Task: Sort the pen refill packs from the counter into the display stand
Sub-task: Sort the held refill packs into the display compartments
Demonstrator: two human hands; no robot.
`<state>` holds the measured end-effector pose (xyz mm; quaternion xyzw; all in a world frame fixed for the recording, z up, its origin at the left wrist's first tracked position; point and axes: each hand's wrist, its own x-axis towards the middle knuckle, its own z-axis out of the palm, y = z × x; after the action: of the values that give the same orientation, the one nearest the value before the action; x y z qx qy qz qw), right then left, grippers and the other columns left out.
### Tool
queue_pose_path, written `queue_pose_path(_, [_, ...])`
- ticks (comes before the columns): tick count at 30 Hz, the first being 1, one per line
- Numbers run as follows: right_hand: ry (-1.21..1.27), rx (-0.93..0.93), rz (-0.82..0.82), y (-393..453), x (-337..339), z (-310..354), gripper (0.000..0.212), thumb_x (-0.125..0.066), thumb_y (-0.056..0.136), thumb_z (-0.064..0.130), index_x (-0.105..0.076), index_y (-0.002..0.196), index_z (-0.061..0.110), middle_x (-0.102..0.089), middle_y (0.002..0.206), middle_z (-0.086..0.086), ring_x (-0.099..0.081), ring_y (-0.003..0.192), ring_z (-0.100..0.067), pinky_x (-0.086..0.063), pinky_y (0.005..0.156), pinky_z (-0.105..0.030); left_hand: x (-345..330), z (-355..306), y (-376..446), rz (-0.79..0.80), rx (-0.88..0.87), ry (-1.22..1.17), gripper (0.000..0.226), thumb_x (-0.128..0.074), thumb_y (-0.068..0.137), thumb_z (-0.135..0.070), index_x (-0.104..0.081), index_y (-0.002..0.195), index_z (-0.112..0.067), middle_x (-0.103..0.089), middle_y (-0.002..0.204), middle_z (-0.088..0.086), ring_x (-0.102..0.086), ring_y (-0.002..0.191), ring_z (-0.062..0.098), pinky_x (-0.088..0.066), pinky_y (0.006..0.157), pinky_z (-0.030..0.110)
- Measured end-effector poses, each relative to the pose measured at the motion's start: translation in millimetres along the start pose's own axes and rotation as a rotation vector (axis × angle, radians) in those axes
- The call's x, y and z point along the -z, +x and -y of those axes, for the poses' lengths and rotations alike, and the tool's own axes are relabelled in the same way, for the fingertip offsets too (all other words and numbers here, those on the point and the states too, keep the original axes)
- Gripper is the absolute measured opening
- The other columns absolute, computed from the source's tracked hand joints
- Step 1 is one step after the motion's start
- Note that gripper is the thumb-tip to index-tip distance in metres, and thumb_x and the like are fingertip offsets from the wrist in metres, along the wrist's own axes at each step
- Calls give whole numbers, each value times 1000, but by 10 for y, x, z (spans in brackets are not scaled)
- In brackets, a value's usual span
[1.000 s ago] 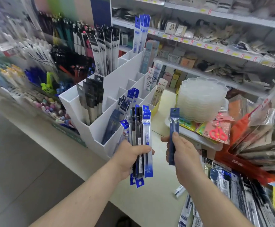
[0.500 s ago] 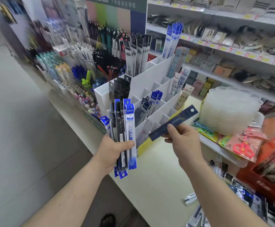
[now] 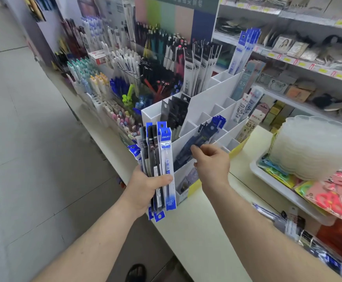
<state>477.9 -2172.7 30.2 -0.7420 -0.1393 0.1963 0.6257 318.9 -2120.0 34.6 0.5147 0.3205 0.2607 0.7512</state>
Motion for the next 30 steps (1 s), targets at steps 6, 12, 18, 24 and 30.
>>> queue_pose_path(6, [-363,110,68,-86,-185,-112,15,-73,86,24,-74,74,15,-67,68,5,-62,69,-15,-52,67,-31,38,-37,-17,69,-27,-15,43,-71,65,-6,-66,106,-16,-75,91,3,-72,88,22,-58,71,34])
queue_pose_path(12, [-577,111,253,-157,-120,-93,9,-74,82,31,-72,75,25,-66,72,13,-64,73,-7,-49,63,-24,-44,-50,-36,195,-50,-18,33,-74,62,-3,-75,90,-18,-72,82,8,-70,74,24,-58,67,36])
queue_pose_path(18, [116,-47,249,-491,391,291,17,-70,90,27,-69,76,18,-58,58,5,-48,51,-3,-39,52,-17,-164,-6,-7,280,12,-63,48,-78,61,-7,-73,108,-13,-70,109,23,-67,100,41,-54,91,54])
queue_pose_path(24, [29,33,316,-634,612,346,7,-70,89,9,-76,86,13,-66,65,0,-48,52,-5,-39,50,-18,-330,16,25,361,94,-111,39,-76,64,-6,-73,103,-11,-69,86,16,-68,71,26,-58,66,38])
queue_pose_path(30, [147,-77,186,-582,793,366,15,-67,91,14,-61,81,5,-52,56,0,-39,45,-13,-34,45,-22,-431,-24,33,369,128,-74,44,-69,67,-4,-63,110,-4,-72,82,10,-70,67,21,-57,58,31])
